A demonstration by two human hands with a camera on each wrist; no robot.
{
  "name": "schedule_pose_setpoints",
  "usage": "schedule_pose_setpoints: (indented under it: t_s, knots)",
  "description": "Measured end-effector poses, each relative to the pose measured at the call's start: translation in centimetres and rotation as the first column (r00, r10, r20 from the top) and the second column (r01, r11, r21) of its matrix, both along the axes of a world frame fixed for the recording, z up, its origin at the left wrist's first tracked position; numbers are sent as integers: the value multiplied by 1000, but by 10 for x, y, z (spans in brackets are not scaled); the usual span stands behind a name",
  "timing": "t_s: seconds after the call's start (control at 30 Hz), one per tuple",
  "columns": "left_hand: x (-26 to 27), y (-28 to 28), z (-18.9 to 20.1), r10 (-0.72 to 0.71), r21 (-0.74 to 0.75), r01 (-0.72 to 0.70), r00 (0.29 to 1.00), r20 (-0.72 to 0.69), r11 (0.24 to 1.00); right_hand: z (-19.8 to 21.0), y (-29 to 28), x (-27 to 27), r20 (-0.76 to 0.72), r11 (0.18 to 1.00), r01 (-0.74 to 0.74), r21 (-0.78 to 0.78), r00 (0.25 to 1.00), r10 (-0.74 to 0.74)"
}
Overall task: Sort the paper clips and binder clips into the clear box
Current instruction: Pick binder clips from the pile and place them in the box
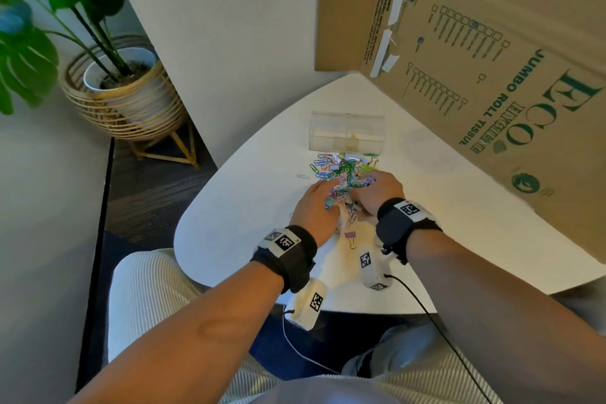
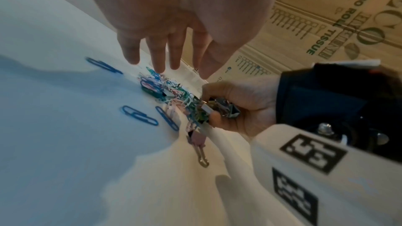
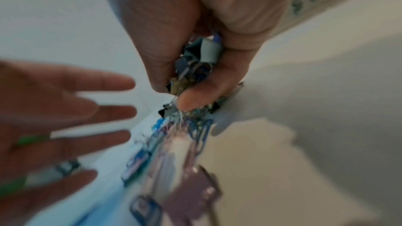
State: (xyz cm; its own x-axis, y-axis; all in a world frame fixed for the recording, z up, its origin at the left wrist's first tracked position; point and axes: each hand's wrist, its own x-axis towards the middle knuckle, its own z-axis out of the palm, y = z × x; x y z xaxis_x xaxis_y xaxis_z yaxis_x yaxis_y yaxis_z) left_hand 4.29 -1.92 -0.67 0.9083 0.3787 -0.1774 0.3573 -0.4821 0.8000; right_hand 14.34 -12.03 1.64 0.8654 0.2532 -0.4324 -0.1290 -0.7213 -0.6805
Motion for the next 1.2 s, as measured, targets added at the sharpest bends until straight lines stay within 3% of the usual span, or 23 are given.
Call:
schedule_pose_setpoints:
  t_s: [0.13, 0.23, 0.27, 0.3, 0.37, 0.43, 0.5, 0.53, 0.6, 0.73, 0.8, 0.9, 0.97, 1.1, 1.2]
  knots:
    - [-1, 2, 2, 91, -71, -89, 995, 31, 994, 9, -13, 2, -176, 962, 194, 193, 971, -160]
    - [1, -3, 10, 107, -329, -85, 993, 51, 940, 19, -16, -1, -228, 914, 237, 329, 959, -167]
    - [2, -7, 14, 148, -482, -102, 987, 60, 870, 23, -16, -3, -223, 895, 241, 376, 961, -165]
    - [3, -11, 19, 211, -641, -144, 977, 28, 754, 27, -16, -6, -212, 881, 233, 412, 965, -156]
    - [9, -16, 27, 280, -867, -231, 954, -112, 442, 32, -15, -14, -182, 872, 192, 450, 976, -121]
    - [15, -20, 27, 240, -949, -254, 948, -207, 184, 35, -12, -21, -132, 885, 115, 451, 989, -62]
    - [19, -21, 26, 206, -969, -248, 947, -247, -21, 36, -8, -27, -26, 932, -43, 359, 998, 56]
    - [21, -22, 26, 219, -963, -249, 939, -267, -108, 37, -5, -30, 50, 952, -160, 262, 987, 152]
    - [24, -24, 27, 284, -944, -257, 907, -310, -208, 38, -1, -35, 192, 932, -360, 40, 918, 346]
    - [28, -23, 22, 358, -920, -259, 863, -357, -294, 39, 0, -36, 223, 870, -488, -71, 842, 491]
    - [29, -20, 20, 369, -922, -261, 858, -358, -287, 40, 0, -36, 222, 851, -516, -96, 822, 524]
    - [28, -16, 26, 363, -942, -238, 878, -313, -237, 46, -2, -35, 234, 811, -521, -266, 781, 579]
    - [28, -12, 27, 377, -950, -215, 880, -289, -225, 48, -5, -30, 260, 848, -495, -190, 808, 529]
    - [25, -5, 27, 383, -949, -225, 875, -296, -219, 56, -14, -22, 335, 945, -307, 114, 907, 255]
    - [20, -2, 20, 386, -953, -210, 878, -282, -218, 61, -18, -28, 337, 930, -355, 97, 891, 304]
